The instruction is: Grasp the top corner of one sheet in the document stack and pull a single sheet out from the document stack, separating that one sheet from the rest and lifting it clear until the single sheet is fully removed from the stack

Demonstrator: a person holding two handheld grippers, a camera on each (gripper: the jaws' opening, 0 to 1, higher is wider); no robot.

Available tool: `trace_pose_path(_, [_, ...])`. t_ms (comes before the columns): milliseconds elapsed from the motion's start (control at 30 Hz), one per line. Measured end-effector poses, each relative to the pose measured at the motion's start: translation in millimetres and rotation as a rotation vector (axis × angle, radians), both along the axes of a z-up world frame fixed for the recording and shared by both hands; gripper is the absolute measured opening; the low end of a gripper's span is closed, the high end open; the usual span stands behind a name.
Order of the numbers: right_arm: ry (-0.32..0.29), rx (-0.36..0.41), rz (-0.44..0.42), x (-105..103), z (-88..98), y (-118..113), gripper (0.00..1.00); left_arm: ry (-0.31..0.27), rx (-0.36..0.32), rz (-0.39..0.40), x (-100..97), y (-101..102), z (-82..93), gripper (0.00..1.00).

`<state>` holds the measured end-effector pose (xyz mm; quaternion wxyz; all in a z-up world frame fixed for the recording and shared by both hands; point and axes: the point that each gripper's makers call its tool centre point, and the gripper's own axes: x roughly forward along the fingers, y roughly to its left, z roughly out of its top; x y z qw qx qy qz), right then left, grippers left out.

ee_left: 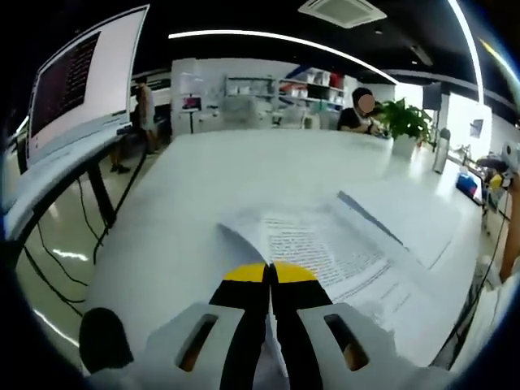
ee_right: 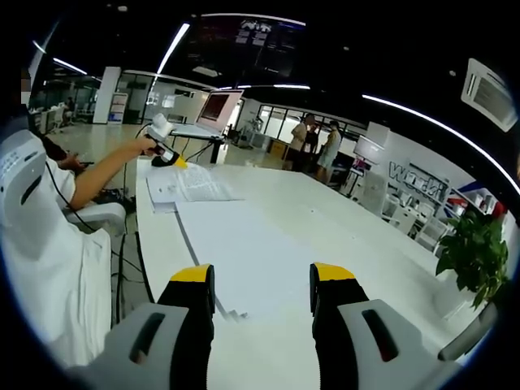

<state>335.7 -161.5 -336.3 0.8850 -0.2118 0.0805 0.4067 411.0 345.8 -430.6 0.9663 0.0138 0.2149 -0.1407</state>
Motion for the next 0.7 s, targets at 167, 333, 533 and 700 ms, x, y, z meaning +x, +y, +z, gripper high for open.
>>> trace_pose_path(167, [-0.001, -0.002, 0.003, 0.0, 0.1, 0.8, 0.47, -0.006, 0.006, 0.001, 2.1, 2.5, -0.3, 0.03])
trace_pose_path(333, [-0.001, 0.000, 0.002, 0.7, 0.8, 0.5, 0.47, 0.006, 0.016, 0.003, 2.8, 3.0, -4.9, 0.03])
trace_pose_path(533, [0.000, -0.002, 0.003, 0.3, 0.4, 1.4, 0.47, -0.004, -0.012, -0.026, 5.3, -7.1, -1.8, 0.03])
trace_pose_path(700, [0.000, -0.004, 0.003, 0.3, 0.1, 1.2, 0.47, -0.049, -0.004, -0.052, 7.6, -9.7, 4.5, 0.06])
